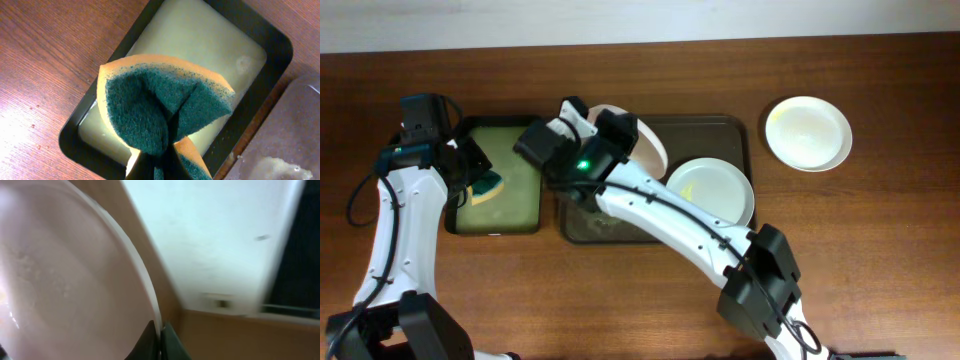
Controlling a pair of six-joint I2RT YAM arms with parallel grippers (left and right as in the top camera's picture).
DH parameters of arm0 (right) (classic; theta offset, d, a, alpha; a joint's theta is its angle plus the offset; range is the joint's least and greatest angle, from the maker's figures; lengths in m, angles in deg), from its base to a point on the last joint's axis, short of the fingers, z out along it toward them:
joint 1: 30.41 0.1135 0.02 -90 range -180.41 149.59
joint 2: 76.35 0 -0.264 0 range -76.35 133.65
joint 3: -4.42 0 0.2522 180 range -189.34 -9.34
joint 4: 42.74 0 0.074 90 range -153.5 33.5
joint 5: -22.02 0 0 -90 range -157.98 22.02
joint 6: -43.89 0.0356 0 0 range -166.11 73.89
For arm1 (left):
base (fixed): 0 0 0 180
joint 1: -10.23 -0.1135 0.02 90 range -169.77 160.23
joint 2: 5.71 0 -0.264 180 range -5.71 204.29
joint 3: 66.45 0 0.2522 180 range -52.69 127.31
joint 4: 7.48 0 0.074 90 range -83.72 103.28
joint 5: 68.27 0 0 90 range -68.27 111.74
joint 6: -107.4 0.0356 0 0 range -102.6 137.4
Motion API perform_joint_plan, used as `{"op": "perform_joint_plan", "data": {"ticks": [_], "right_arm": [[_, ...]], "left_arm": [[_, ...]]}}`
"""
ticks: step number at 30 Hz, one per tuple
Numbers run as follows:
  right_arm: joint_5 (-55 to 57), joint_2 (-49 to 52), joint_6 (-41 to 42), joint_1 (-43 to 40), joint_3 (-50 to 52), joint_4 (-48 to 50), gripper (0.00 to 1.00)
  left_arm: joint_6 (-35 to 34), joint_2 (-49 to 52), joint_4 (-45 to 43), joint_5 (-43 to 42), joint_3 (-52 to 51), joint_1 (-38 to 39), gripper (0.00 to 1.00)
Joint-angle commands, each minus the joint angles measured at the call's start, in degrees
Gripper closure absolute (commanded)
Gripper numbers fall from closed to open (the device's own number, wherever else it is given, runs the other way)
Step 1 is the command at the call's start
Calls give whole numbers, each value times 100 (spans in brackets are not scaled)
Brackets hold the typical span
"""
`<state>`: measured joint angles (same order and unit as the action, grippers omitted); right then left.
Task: Clean dirty plates on tray and stack at the side
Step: 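Lift the pink plate with the right gripper and stack it on the white plate, then move the right gripper to the pale green plate and drag it left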
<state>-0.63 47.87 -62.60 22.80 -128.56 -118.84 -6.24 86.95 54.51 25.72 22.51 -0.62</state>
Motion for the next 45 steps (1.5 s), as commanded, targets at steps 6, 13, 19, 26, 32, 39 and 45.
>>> {"op": "perform_joint_plan", "data": {"ticks": [6,13,19,26,32,39,45], "right_arm": [[1480,-142,-1113,264,-94,17,96],[-2726,-90,-315,-752,-7,-157,96],[-4492,-1058,929,-2509,-498,-310,96],[-7792,-682,1150,-6730,-50,-581,96],[-8395,664,1661,-8249,44,-433,96],[-9206,761,1521,-7847,39,-605,47],[-9263,52,1237,-6843,39,-1429,47]], "left_arm": [[-72,-74,-42,-79,-129,-17,100],[-72,-74,-81,-81,-129,-17,100],[-72,-74,-101,-79,-129,-17,100],[-72,-74,-96,-81,-129,-17,100],[-72,-74,-101,-81,-129,-17,100],[-72,-74,-127,-81,-129,-17,100],[-70,-74,-120,-81,-129,-17,100]]}}
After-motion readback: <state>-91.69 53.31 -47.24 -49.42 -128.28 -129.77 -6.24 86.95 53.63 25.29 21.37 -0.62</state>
